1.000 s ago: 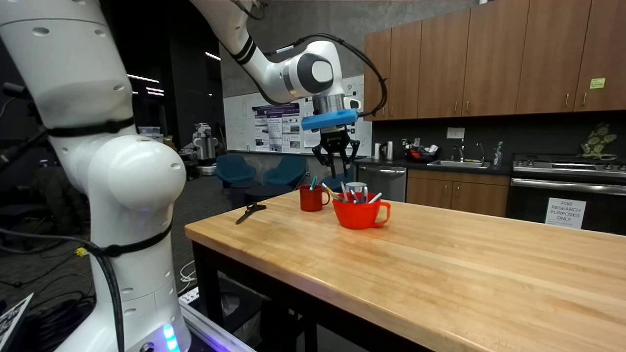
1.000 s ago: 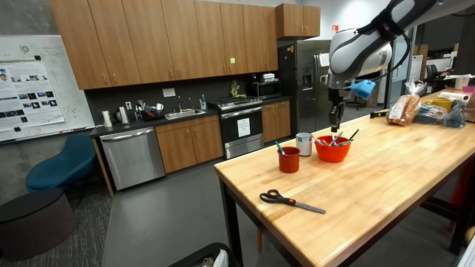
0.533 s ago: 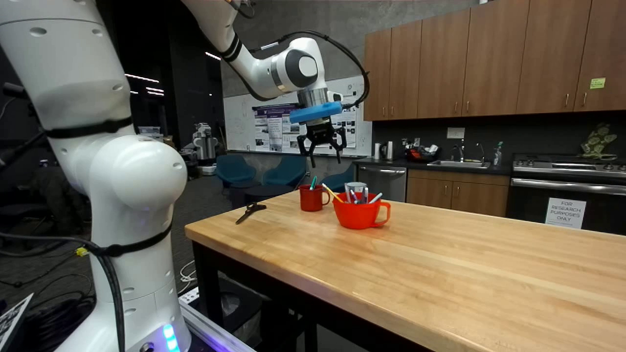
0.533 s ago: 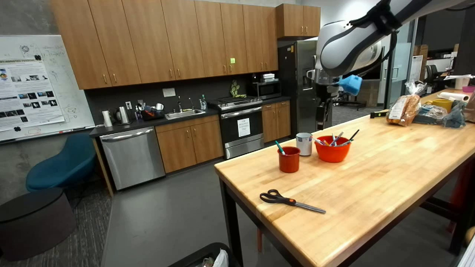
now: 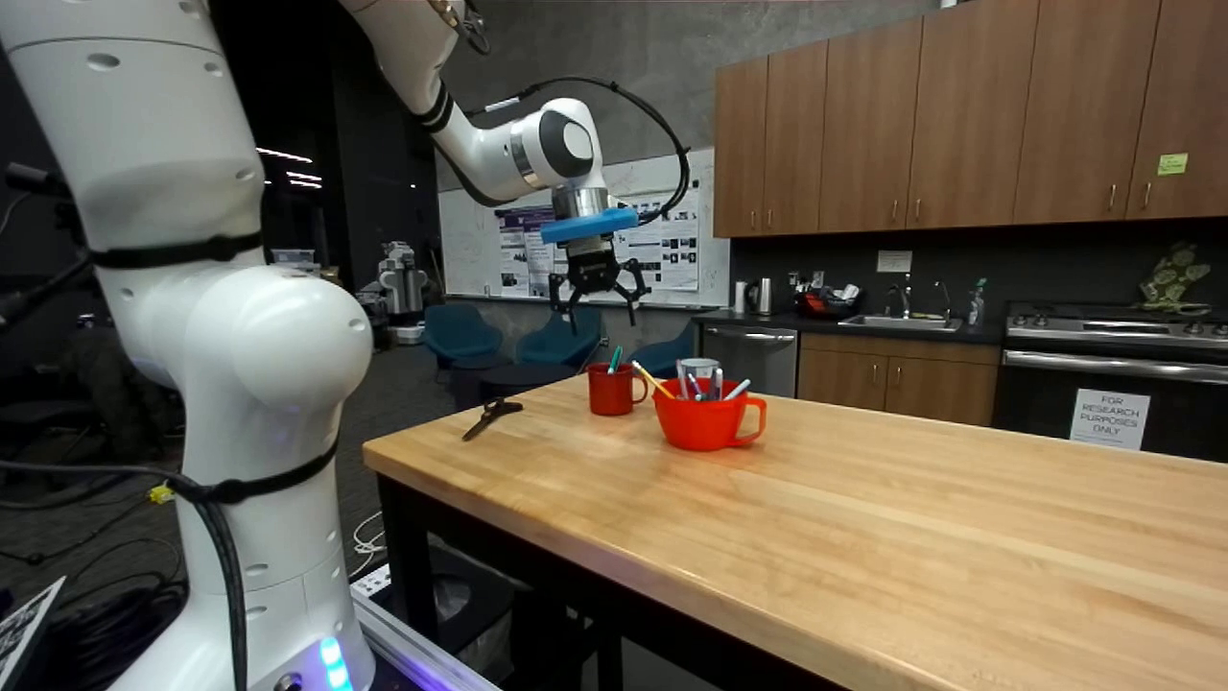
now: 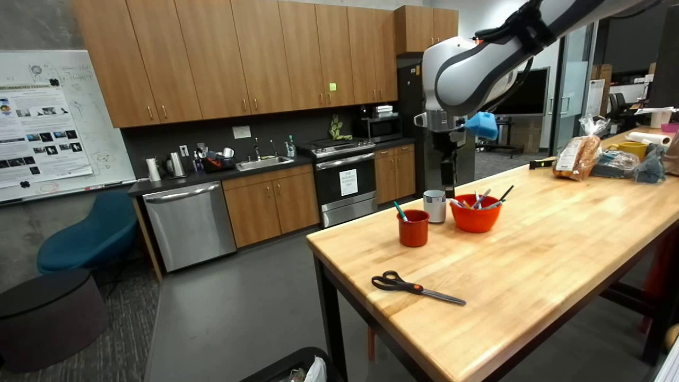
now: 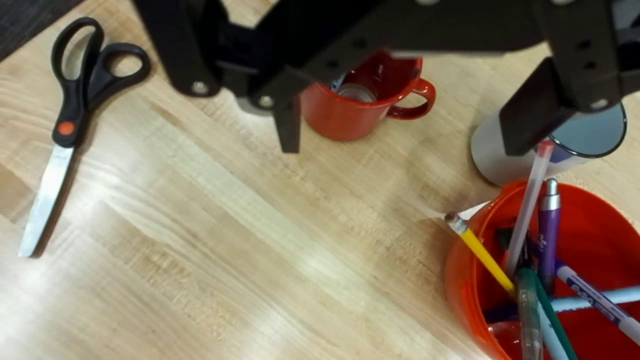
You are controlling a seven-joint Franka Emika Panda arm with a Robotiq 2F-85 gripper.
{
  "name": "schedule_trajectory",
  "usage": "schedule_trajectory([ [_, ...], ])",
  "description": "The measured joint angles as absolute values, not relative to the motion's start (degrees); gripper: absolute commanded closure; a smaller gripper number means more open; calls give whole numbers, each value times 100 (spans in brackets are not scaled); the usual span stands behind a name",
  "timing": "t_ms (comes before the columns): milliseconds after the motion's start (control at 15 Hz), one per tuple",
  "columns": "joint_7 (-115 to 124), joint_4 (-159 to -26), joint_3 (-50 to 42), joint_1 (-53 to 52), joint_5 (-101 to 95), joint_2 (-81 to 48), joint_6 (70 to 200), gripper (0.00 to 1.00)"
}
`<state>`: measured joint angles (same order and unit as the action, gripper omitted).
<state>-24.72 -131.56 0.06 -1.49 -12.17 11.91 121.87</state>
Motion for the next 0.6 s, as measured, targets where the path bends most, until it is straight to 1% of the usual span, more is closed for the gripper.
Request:
schedule_trajectory([
  [600, -1961, -11728, 373, -304, -1667, -110, 10962, 0],
])
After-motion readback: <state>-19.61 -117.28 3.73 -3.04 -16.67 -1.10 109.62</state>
